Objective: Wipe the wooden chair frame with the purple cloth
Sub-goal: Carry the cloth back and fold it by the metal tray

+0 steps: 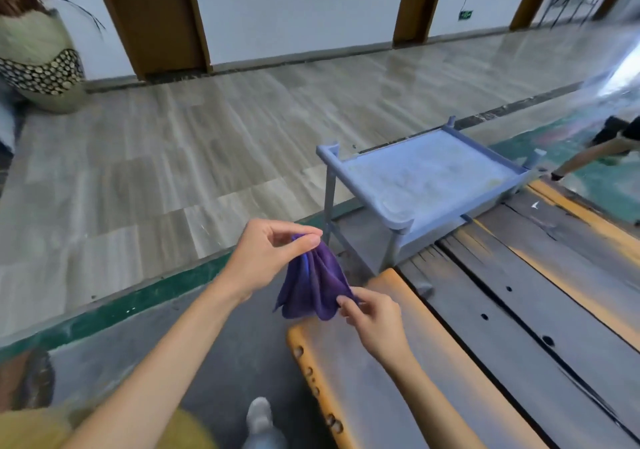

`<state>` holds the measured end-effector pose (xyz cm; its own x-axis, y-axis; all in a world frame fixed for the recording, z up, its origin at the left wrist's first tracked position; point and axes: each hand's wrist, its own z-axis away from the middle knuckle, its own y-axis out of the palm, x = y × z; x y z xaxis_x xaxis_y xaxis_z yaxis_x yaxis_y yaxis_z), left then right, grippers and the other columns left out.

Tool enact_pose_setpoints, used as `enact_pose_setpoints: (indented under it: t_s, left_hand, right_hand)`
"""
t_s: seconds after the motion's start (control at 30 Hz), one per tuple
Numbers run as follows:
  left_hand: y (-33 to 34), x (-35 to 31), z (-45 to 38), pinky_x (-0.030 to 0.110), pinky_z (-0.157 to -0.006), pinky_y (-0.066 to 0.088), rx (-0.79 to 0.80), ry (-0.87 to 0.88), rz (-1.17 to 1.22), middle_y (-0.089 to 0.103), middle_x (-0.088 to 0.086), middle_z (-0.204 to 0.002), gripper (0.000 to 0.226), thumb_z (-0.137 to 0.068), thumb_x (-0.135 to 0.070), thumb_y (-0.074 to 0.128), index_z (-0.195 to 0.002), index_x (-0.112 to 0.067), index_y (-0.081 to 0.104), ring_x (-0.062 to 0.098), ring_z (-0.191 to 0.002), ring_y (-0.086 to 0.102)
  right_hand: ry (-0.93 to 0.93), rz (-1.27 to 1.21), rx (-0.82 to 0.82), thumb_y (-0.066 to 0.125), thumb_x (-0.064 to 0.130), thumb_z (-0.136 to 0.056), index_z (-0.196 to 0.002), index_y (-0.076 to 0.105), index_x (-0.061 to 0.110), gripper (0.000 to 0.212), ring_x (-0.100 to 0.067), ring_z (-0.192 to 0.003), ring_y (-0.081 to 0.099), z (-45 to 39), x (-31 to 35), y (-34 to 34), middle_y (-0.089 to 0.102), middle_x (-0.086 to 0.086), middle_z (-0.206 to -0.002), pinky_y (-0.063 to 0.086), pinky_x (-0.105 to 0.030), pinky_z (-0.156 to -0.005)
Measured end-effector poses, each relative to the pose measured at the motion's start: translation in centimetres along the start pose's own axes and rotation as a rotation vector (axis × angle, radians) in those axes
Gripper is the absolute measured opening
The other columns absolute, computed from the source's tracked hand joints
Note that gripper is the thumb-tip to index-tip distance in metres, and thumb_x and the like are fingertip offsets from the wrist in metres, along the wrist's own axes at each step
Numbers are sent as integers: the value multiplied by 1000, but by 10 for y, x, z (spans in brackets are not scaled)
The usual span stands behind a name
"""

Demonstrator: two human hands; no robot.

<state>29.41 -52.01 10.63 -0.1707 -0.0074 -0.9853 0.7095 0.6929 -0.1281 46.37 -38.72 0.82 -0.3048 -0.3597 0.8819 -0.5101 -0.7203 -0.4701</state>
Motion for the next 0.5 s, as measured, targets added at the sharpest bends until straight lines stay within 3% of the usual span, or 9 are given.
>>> enact_pose_setpoints:
  t_s: [0.13,0.27,0.37,0.5]
  left_hand:
    - [-48,5,-110,15,-80,55,47,59,-21,81,-5,-89,17,-84,-14,80,-86,-30,83,3,-82,72]
    - [-83,19,-220,12,-64,50,97,79,-32,80,-9,-86,17,-86,-15,78,-87,-32,82,-3,-75,67]
    - [-103,28,-288,16,-51,47,156,60,-51,80,-12,-84,21,-89,-14,75,-85,-34,81,-3,-70,65]
    - [-119,26,-355,22,-59,59,190,51,45,80,-10,-85,23,-93,-14,71,-85,-33,81,-2,-79,70]
  right_hand:
    - [-4,-83,-215,64,22,-100,-97,76,37,20,-8,-51,65,-87,22,-19,74,5,-68,52,-28,-56]
    - [66,-329,-321,60,33,-103,-93,68,30,14,-30,-66,77,-173,62,-33,71,-2,-79,49,-25,-44]
    - [161,-459,-327,53,35,-106,-112,59,15,22,-35,-78,79,-230,89,-28,63,-11,-95,58,-28,-48]
    - [166,-467,-346,50,41,-106,-112,60,19,25,-33,-82,79,-282,115,-23,69,-13,-102,65,-33,-62]
